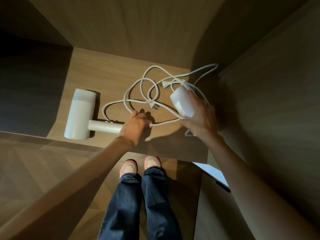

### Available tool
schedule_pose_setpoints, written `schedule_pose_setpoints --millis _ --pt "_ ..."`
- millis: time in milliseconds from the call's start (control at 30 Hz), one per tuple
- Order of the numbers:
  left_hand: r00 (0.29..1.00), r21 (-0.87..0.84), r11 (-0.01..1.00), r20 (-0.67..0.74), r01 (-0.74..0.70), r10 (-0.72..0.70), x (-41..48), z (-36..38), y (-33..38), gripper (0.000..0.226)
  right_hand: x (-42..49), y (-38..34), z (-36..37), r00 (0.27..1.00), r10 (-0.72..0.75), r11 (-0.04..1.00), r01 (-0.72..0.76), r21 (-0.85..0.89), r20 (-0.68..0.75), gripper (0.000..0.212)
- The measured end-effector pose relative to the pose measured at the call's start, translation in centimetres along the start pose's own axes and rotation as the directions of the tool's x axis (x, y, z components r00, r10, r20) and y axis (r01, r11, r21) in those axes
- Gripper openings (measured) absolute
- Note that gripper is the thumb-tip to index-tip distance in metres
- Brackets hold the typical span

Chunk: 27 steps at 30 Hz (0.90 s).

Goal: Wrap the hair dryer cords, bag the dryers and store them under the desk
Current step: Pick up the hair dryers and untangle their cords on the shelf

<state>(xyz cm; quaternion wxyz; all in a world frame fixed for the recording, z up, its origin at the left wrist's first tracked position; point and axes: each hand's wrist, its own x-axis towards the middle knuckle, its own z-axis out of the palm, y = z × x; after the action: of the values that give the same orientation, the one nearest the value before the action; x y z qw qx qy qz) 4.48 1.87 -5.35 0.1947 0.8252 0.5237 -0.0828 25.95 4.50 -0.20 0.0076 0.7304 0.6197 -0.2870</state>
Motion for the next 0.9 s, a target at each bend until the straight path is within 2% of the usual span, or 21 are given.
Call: schedule_pose_setpoints --millis 100,267,367,433,500,567,633,767,833,900 --pt "0.996 0.068 0.998 0.089 -0.009 0.003 -0.5 -0.2 -0.1 0.028 0.4 -0.5 -2.1 0.999 -0.033 0.996 0.032 0.079 0.009 0.098" --pt "0.958 0.138 0.986 0.283 -0.095 0.053 -1.2 0.1 -0.4 0.03 1.3 -1.3 -4.4 0.998 0.041 0.911 -0.058 0.408 0.051 0.084" --pt "0.957 0.094 0.988 0.278 -0.119 0.089 -1.7 0.3 -0.5 0.025 1.7 -1.8 -5.4 0.995 0.056 0.851 -0.088 0.517 0.077 0.076" --pt "0.969 -0.011 0.998 0.24 -0.063 0.063 -1.9 0.1 -0.4 0.03 1.9 -1.9 -5.8 0.997 0.041 0.84 -0.072 0.538 0.069 0.074" --pt "0.967 -0.028 0.999 0.249 -0.045 0.051 -2.2 -0.3 -0.4 0.035 2.1 -1.8 -6.4 0.997 0.048 0.816 -0.076 0.573 0.063 0.069" --pt "0.949 0.06 0.996 0.31 -0.072 0.05 -2.7 -0.5 -0.2 0.038 2.4 -1.9 -7.1 0.996 0.067 0.8 -0.085 0.594 0.053 0.067" --pt "0.931 0.169 0.982 0.365 -0.081 0.014 -3.1 -0.5 0.3 0.037 2.7 -1.8 -7.7 0.999 0.036 0.832 -0.045 0.553 0.027 0.068" --pt "0.943 0.364 0.931 0.314 -0.014 -0.109 -2.4 -0.8 2.4 0.031 3.0 -1.9 -8.4 0.998 -0.033 0.875 0.005 0.483 0.049 0.073" --pt "0.959 0.323 0.947 0.268 0.004 -0.095 -1.2 -0.6 3.6 0.033 2.8 -1.8 -8.4 0.997 -0.04 0.882 0.001 0.471 0.073 0.076" --pt "0.97 0.159 0.986 0.227 0.047 -0.082 0.4 -0.2 4.7 0.036 2.6 -1.6 -8.2 0.996 -0.045 0.88 0.002 0.475 0.078 0.076"
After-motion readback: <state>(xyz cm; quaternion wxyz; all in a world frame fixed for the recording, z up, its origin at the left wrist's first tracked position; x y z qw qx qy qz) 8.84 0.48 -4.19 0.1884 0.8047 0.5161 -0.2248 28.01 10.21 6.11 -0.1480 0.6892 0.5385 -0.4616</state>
